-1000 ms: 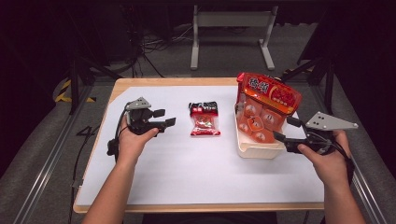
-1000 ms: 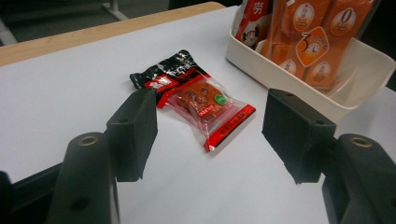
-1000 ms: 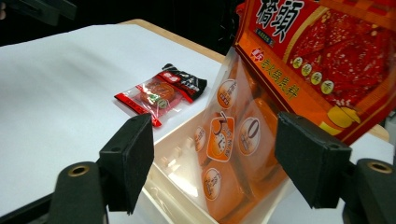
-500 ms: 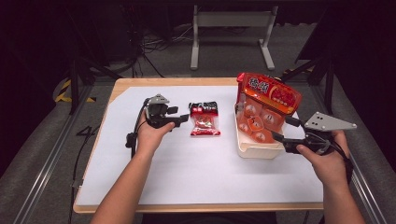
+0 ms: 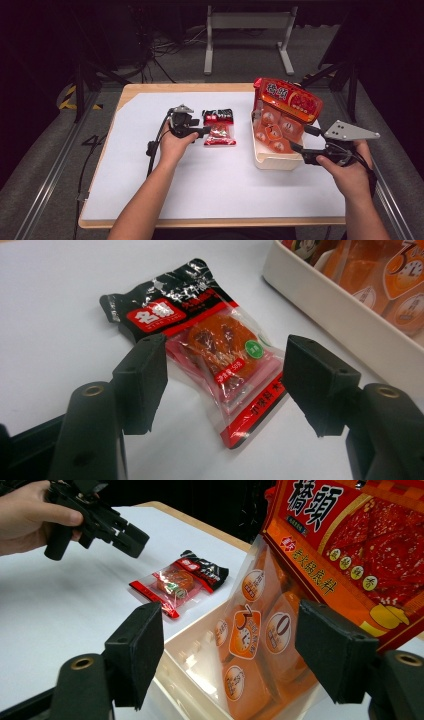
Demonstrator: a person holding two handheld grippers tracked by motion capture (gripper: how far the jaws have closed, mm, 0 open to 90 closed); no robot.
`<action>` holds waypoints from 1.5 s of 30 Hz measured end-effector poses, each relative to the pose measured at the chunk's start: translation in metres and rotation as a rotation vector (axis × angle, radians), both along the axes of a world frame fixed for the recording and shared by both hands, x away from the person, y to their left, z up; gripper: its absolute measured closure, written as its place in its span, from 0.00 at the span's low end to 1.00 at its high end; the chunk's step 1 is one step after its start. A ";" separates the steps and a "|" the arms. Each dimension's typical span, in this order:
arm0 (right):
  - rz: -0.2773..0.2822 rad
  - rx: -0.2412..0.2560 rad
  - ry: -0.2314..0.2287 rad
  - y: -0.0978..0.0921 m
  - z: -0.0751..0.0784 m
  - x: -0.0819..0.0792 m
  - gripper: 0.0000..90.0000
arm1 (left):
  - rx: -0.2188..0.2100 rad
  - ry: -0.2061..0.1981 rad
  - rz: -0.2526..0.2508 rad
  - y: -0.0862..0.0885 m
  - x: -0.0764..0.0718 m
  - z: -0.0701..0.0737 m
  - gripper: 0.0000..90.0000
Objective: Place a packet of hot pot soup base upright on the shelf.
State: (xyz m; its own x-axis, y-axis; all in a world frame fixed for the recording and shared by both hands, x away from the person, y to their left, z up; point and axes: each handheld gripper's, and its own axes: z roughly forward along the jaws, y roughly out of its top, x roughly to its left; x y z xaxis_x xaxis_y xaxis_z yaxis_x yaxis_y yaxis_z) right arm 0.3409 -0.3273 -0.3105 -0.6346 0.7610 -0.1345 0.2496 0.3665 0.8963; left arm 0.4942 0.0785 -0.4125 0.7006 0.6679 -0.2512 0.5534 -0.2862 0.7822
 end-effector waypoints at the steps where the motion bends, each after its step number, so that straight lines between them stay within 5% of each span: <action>1: 0.000 0.000 0.000 0.000 0.000 0.000 0.32 | 0.012 -0.002 -0.001 -0.002 0.001 -0.003 0.41; 12: 0.001 -0.004 0.004 0.000 -0.002 0.001 0.31 | 0.035 0.019 -0.015 -0.016 0.007 -0.019 0.43; 19: 0.017 -0.005 0.013 0.003 -0.005 0.003 0.31 | 0.085 0.036 -0.032 -0.023 0.009 -0.029 0.44; 34: 0.036 -0.023 0.024 0.010 -0.010 0.005 0.30 | 0.082 0.074 -0.015 -0.030 0.010 -0.035 0.51; 45: 0.049 -0.035 0.030 0.017 -0.013 0.006 0.30 | 0.131 0.025 -0.023 -0.032 0.006 -0.038 0.69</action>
State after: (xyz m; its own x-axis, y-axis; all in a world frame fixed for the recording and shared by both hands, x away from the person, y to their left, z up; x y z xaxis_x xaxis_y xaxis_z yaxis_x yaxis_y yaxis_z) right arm 0.3466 -0.3107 -0.3233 -0.6753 0.7240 -0.1409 0.2569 0.4100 0.8751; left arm 0.5005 0.0467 -0.4502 0.7103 0.6802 -0.1809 0.5648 -0.3973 0.7233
